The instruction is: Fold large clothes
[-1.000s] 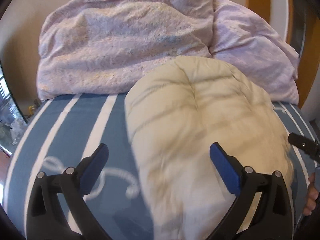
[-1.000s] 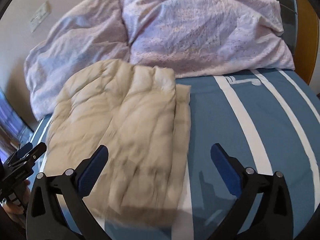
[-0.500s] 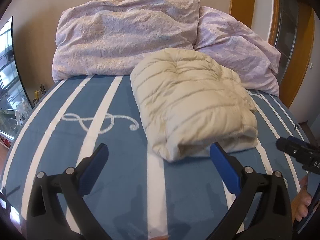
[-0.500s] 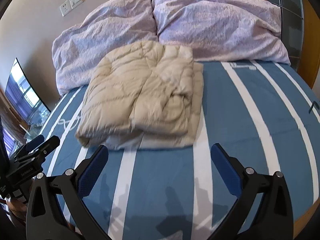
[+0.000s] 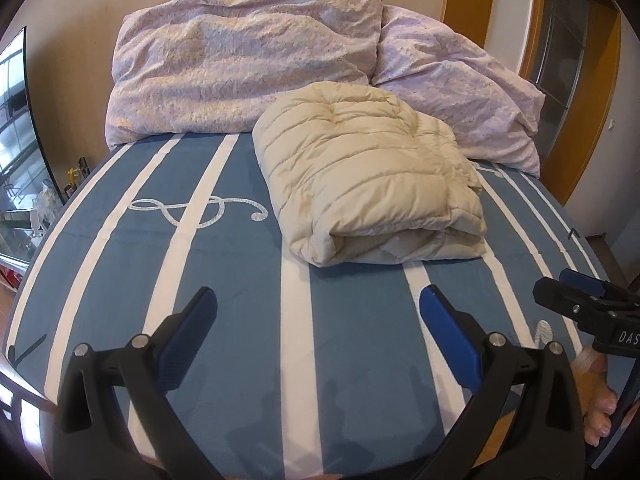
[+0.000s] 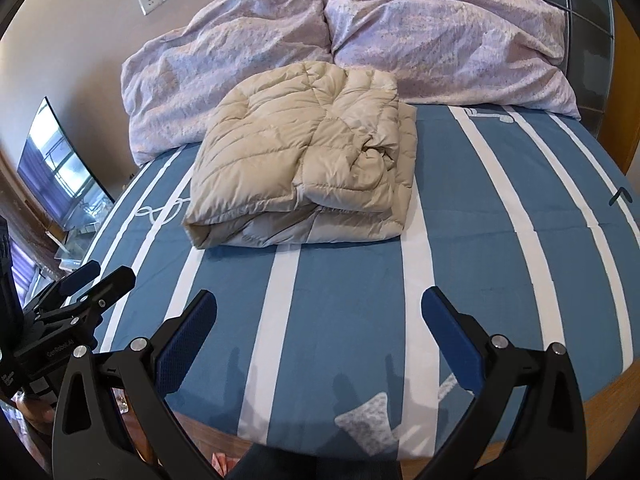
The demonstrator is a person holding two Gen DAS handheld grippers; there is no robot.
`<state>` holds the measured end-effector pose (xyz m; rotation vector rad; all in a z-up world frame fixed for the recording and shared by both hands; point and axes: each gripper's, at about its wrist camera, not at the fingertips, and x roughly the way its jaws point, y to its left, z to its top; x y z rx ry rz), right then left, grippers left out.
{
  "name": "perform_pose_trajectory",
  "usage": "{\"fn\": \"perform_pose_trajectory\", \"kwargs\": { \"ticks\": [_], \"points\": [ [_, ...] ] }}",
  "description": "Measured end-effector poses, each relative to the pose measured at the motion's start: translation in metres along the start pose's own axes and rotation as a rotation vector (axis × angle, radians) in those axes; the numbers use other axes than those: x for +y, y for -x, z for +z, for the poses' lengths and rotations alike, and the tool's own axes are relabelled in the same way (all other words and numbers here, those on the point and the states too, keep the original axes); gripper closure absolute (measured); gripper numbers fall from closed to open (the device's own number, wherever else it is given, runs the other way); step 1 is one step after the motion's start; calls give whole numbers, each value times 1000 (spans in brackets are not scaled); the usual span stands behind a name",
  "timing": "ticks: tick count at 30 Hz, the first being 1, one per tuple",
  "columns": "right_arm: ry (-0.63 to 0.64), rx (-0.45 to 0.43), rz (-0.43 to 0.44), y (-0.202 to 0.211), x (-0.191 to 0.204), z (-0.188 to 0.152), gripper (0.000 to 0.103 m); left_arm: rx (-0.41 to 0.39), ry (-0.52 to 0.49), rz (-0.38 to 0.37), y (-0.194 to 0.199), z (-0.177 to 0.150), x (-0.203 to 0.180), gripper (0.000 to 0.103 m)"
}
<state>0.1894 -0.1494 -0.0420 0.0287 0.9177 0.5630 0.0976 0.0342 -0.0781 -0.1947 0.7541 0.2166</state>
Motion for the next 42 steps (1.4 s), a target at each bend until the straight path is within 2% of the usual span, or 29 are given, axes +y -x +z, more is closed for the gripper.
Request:
{"fn": "perform_pose_trajectory", "kwargs": {
  "ticks": [14, 42],
  "points": [
    [-5, 16, 19, 22, 5, -1, 1, 59, 29, -94, 24, -2, -3, 2],
    [-14, 21, 45, 26, 8, 2, 1, 50, 18, -125, 31, 3, -10, 2]
  ]
}}
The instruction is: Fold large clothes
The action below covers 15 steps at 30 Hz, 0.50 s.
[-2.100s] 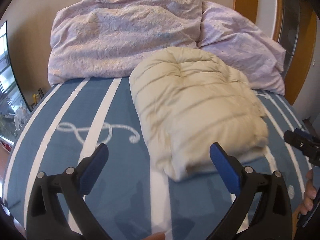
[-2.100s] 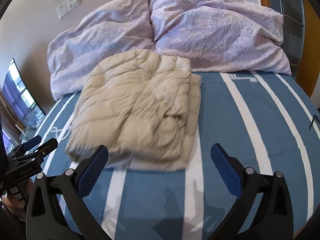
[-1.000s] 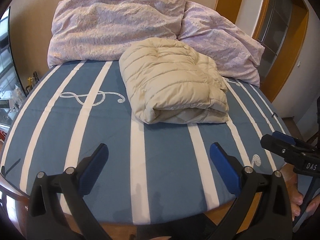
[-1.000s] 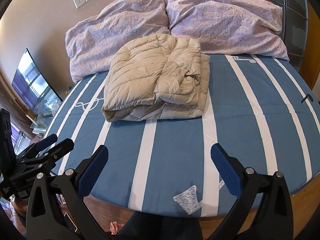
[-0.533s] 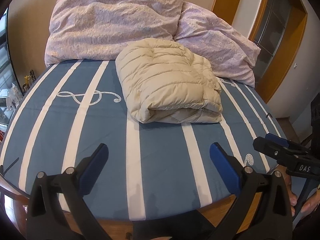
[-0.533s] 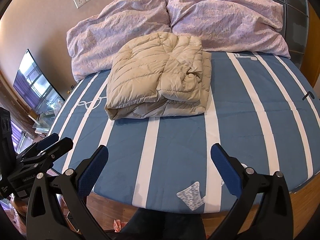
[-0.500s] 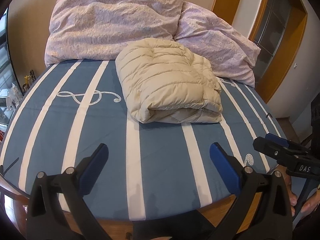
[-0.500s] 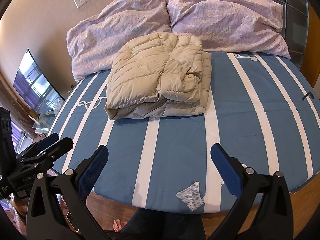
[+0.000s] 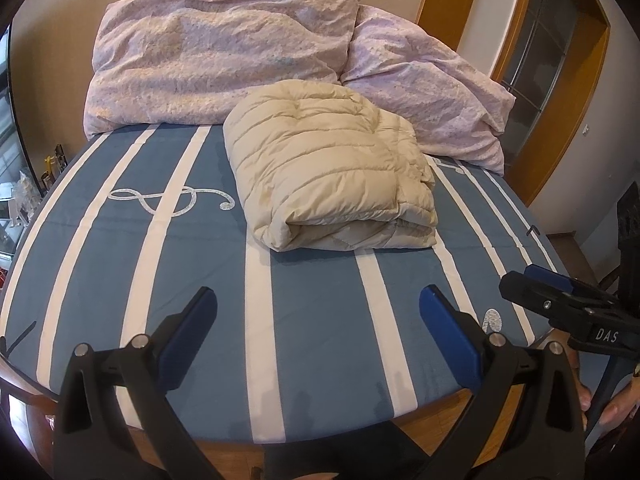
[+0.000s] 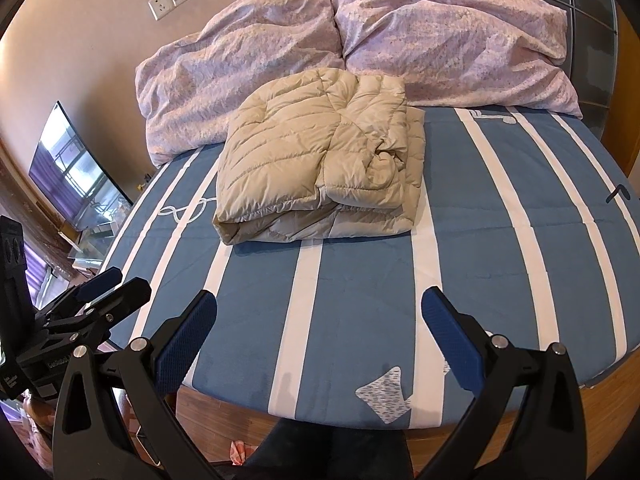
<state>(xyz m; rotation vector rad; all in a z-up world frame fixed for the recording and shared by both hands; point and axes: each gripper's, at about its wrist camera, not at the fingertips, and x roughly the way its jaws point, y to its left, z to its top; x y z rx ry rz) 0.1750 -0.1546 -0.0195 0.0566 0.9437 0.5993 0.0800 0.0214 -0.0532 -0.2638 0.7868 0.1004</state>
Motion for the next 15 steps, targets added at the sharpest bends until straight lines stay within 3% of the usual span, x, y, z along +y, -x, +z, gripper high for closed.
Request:
{"fn": "perform_pose_trajectory", "kwargs": {
  "ticks": [15],
  "points": [
    [0, -2, 3, 1, 0, 2, 1, -5, -8, -18, 2, 4, -4, 2]
  ]
}}
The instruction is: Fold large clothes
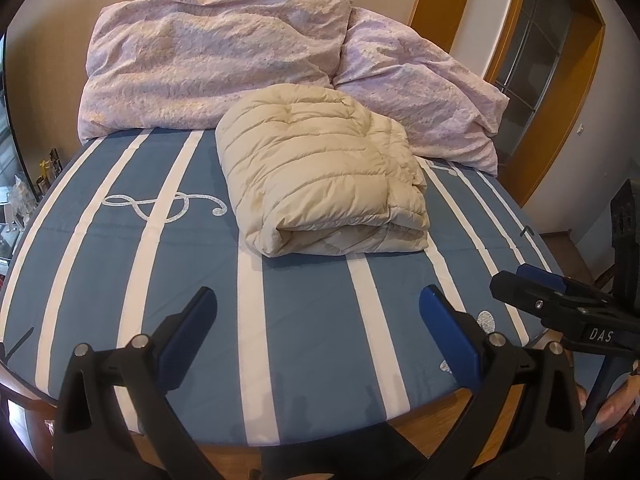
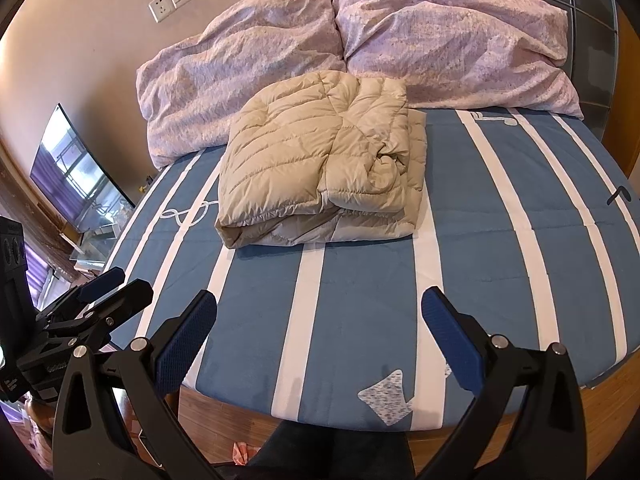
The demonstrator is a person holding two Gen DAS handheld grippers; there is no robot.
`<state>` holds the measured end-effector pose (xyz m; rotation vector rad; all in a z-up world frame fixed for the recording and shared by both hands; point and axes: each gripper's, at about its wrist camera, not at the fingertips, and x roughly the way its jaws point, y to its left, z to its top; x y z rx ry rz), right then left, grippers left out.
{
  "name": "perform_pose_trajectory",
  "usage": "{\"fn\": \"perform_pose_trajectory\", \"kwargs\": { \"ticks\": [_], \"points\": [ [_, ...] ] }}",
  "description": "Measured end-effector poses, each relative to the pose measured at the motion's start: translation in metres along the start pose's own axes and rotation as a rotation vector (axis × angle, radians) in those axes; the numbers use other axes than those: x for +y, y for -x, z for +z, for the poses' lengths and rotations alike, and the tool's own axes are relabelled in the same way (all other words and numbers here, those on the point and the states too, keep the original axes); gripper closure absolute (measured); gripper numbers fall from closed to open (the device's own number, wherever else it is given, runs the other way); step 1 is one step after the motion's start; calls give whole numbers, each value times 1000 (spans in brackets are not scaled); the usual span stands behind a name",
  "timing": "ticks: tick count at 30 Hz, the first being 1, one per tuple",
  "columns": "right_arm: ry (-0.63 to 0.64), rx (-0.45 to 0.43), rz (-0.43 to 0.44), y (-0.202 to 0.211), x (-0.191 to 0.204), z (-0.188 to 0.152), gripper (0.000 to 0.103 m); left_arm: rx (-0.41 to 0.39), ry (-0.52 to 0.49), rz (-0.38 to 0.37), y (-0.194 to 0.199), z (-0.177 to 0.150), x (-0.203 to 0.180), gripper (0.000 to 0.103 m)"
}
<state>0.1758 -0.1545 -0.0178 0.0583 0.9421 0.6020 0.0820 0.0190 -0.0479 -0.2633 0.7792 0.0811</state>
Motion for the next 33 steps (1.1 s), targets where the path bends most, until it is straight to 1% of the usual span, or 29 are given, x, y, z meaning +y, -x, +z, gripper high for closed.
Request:
{"fn": "perform_pose_trajectory", "kwargs": {
  "ticks": [9, 33],
  "points": [
    [-1, 0, -1, 0, 0, 0, 1, 2, 3, -17, -1, 4, -1, 2],
    [-6, 1, -2, 3, -5, 7, 1, -2, -6, -22, -2, 7, -3, 2]
  ]
}}
